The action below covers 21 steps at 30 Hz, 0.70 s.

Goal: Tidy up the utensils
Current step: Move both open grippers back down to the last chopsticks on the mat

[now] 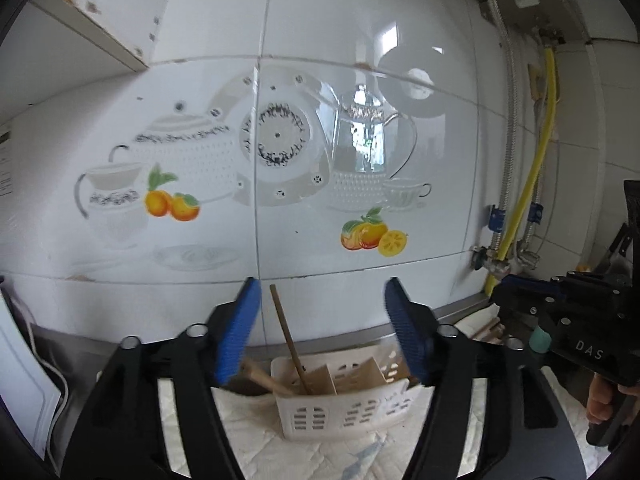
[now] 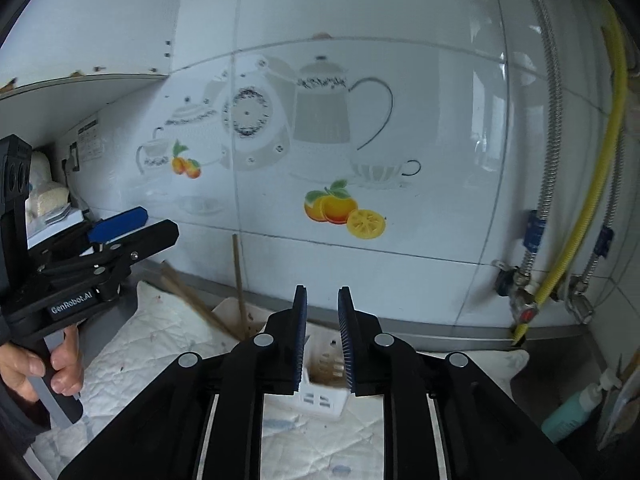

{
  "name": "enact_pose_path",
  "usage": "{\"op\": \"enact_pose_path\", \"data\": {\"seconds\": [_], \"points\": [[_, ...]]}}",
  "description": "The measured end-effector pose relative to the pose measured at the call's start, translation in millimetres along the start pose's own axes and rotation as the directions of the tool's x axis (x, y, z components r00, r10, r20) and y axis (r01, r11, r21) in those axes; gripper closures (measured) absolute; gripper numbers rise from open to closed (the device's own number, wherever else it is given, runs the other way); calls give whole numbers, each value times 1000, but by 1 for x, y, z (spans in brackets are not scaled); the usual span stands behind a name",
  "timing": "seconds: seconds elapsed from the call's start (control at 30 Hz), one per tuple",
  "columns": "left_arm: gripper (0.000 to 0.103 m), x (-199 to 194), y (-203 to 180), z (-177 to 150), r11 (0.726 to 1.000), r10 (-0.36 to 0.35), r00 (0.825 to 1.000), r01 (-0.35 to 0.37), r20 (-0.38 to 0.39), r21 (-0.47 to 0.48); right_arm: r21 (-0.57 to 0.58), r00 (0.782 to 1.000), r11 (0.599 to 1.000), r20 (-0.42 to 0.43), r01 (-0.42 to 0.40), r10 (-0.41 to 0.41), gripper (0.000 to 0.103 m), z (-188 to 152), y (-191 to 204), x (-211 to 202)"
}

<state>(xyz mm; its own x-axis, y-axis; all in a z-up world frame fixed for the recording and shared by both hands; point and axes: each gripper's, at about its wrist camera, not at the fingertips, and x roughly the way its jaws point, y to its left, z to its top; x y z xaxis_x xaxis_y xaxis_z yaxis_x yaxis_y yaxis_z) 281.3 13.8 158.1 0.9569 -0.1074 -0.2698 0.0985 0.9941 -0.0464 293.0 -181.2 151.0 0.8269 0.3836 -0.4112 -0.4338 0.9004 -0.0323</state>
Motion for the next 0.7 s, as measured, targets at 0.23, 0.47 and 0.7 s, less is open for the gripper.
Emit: {"op": "enact_pose_path", "data": {"seconds": [0.23, 0.47, 0.7], "points": [[15, -62, 1, -33, 998, -12, 1000, 11, -16, -58, -39, 1000, 999, -18, -1, 1, 83, -49, 28, -56], [7, -117, 12, -94, 987, -26, 997, 14, -68, -159, -14, 996, 999, -85, -32, 31, 82, -123, 58, -90], [5, -145, 24, -150, 979, 11, 991, -37, -132, -199, -38, 983, 999, -183, -24, 17, 82, -202, 93, -100]]}}
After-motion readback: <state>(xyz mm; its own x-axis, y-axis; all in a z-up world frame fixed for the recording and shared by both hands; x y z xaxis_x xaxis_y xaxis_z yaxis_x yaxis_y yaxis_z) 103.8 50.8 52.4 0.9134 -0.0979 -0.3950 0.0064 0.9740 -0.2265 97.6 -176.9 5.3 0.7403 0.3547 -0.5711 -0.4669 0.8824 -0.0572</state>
